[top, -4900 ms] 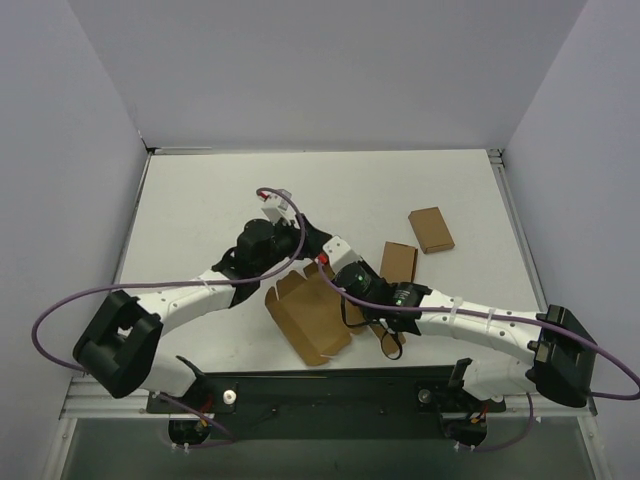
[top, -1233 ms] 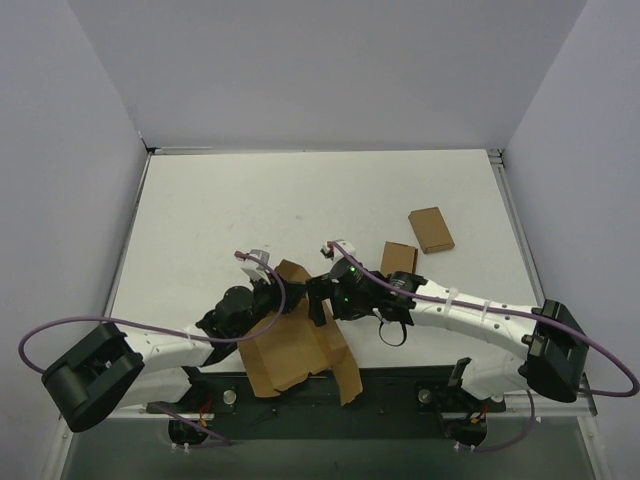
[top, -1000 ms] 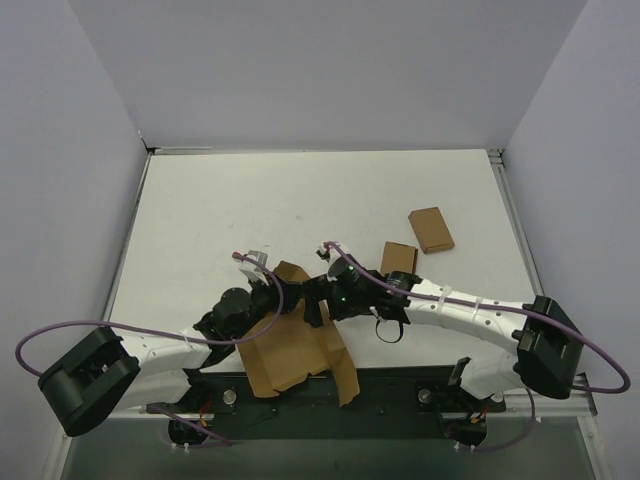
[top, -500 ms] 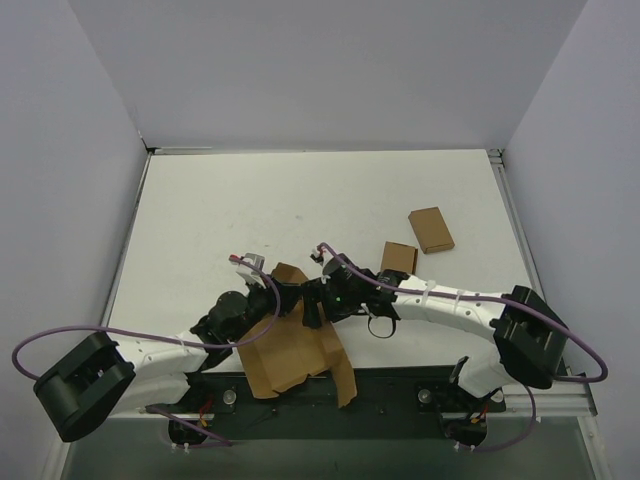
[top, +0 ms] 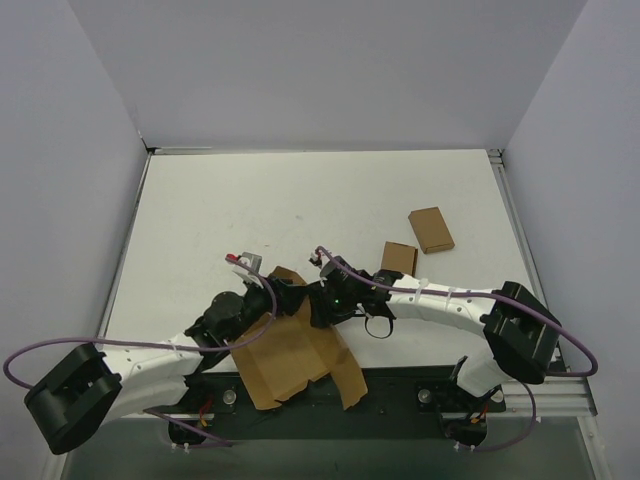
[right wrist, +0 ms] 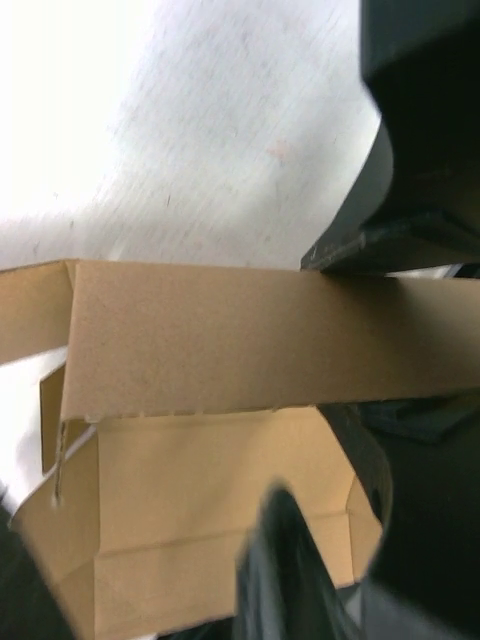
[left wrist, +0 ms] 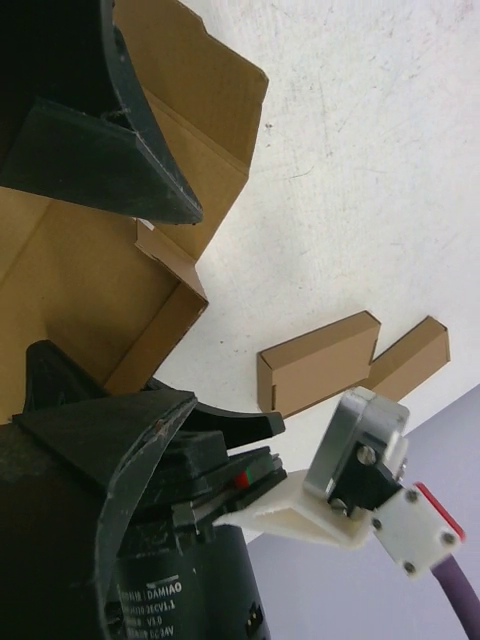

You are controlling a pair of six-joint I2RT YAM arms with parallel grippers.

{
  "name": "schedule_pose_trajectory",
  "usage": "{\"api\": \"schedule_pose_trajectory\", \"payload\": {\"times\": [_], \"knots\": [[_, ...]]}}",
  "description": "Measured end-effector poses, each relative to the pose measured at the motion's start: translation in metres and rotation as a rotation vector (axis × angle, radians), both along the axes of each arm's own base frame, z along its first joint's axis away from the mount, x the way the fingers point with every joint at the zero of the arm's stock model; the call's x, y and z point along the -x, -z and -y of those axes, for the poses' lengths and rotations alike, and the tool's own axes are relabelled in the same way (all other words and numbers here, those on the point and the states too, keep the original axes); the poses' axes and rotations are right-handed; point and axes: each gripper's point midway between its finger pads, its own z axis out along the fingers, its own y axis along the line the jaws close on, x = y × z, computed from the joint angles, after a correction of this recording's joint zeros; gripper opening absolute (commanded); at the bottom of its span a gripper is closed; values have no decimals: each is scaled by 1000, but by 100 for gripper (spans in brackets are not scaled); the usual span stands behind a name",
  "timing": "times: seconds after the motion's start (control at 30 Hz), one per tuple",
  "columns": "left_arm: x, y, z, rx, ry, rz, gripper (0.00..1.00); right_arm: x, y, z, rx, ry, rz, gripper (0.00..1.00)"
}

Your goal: Fold the paper box

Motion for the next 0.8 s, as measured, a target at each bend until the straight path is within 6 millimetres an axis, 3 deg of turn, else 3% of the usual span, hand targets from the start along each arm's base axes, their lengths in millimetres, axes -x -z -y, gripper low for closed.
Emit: {"api": "schedule_pose_trajectory", "payload": {"times": [0.27, 0.3, 0.33, 0.4, 0.57, 0.8], "knots": [[-10, -30, -19, -3, -71, 42, 83, -15, -5, 25, 140, 6, 97, 19], [-11, -31, -22, -12, -80, 44, 83, -18, -8, 29, 161, 5, 118, 15], [-11, -31, -24, -27, -84, 43, 83, -21, -11, 33, 180, 2, 140, 5], [-11, -27, -27, -57, -88, 31, 83, -28, -18, 40, 221, -6, 189, 0], [-12, -20, -24, -121, -52, -29, 83, -43, -38, 53, 322, -44, 323, 0], [-19, -37, -15, -146, -21, -65, 82, -59, -67, 64, 520, -159, 563, 0]]}}
